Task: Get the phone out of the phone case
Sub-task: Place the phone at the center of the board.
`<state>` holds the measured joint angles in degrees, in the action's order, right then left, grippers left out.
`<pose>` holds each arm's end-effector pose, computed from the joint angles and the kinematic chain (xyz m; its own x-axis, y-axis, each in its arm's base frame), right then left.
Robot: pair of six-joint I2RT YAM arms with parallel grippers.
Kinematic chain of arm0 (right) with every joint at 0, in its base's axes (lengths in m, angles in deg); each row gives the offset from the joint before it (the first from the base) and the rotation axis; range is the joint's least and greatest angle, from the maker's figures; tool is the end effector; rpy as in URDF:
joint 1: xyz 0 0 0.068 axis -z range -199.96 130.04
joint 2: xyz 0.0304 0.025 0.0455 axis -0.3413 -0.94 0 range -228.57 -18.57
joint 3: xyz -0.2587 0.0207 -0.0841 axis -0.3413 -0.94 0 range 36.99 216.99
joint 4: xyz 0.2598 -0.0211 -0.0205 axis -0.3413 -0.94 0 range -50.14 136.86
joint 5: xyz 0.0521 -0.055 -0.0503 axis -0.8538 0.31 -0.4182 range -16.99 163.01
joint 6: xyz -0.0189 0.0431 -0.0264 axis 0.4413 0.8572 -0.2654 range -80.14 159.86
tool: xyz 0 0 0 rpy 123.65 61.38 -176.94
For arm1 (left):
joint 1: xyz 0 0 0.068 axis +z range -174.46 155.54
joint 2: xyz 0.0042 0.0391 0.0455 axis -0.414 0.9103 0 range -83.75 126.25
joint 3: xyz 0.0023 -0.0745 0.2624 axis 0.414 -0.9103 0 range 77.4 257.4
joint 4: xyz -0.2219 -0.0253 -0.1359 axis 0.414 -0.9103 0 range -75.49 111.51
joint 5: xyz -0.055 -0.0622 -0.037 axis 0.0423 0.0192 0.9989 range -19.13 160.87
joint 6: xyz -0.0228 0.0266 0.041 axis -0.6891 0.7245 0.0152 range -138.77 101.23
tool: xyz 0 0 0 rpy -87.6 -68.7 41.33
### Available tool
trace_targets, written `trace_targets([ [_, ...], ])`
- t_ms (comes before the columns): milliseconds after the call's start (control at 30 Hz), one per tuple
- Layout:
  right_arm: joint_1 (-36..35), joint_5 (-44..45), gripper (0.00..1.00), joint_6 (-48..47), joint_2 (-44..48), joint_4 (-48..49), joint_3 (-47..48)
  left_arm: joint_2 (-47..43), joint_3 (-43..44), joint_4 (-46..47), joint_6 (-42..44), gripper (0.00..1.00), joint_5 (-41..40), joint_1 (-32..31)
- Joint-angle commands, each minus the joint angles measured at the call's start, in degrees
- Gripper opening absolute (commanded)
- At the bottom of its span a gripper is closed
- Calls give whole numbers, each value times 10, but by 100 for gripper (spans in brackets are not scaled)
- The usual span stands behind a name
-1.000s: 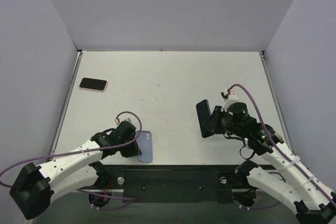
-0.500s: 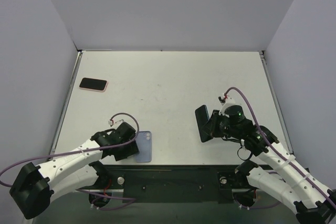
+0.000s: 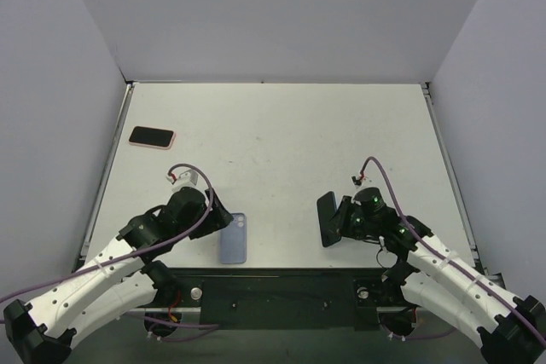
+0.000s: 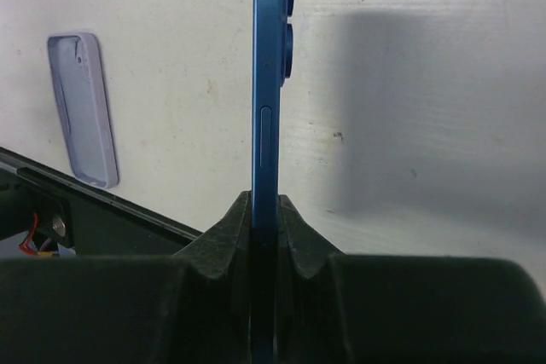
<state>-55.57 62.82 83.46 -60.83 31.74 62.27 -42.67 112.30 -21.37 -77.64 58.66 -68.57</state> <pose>0.1336 0.1034 0.2188 -0.7921 0.2675 -0.5487 -0.2055 0.7296 0.6523 0.1075 -0.0936 0.2380 -0.7776 -0.4115 -0.4755 -0.1640 0.8627 -0.4783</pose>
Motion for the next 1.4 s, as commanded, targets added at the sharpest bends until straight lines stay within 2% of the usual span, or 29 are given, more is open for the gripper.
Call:
trace_targets([
  [0,0,-44,0,41,-6,124,-58,-15,15,116,26,77,15,2],
  [133,-10,-17,0,51,13,165,-114,-9,22,152,31,78,14,2],
  [333,-32,-9,0,104,24,224,-183,1,30,149,39,78,17,1],
  [500,-74,22,0,137,41,198,-193,-8,18,155,36,78,22,2],
  [667,-76,45,0,142,78,119,-194,-7,18,158,37,78,24,2],
  [833,-76,51,2,153,90,100,-200,-7,16,158,38,78,28,1],
  [1033,-76,65,12,162,77,41,-184,-14,13,155,38,78,26,2],
  [1133,-75,72,20,156,68,9,-168,-14,12,156,37,78,28,2],
  [1267,-72,84,23,147,32,-11,-153,-9,12,161,38,78,32,2],
  [1367,-71,98,28,145,8,-14,-148,-11,12,161,38,78,32,1],
])
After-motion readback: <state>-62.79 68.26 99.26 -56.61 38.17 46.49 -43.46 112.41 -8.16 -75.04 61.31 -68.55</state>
